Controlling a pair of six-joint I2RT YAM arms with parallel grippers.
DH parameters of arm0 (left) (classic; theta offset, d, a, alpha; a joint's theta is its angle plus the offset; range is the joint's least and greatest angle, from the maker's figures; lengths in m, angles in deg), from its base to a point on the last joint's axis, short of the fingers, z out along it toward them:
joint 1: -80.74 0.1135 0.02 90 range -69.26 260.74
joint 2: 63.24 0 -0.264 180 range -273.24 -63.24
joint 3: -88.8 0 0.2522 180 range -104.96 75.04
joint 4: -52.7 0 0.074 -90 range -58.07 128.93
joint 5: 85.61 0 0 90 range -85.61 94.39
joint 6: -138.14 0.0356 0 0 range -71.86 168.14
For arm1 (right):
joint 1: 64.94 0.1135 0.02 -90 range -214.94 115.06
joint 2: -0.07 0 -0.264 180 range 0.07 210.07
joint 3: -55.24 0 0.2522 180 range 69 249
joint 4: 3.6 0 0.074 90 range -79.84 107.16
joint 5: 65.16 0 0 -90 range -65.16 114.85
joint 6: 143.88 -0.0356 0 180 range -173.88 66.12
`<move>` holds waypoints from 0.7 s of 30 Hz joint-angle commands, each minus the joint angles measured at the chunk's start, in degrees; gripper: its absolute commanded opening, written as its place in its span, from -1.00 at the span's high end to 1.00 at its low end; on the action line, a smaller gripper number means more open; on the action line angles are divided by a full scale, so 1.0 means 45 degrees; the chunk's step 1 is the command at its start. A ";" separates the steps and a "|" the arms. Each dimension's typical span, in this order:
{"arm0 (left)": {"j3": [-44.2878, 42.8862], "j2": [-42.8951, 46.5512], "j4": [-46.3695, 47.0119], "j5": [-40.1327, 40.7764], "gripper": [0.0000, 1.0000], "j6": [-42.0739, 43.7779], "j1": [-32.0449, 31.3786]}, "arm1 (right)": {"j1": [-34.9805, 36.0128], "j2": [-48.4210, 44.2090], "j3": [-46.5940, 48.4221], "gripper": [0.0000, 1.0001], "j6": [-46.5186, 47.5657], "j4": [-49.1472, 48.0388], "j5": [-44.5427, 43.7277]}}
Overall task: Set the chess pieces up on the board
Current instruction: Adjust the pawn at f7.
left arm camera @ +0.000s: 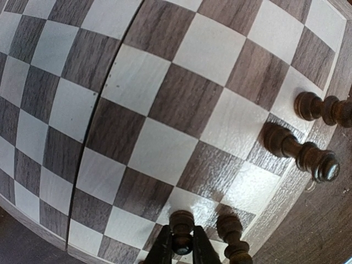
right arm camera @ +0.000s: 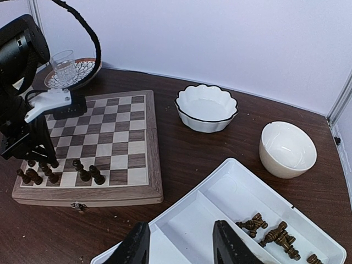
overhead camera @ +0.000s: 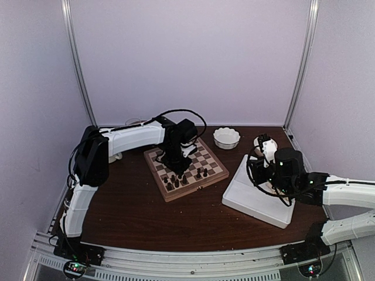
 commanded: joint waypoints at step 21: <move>-0.0274 0.0161 0.0565 -0.0526 0.68 0.0029 0.0114 | -0.0068 -0.0071 0.0134 0.18 0.0043 -0.0061 0.0016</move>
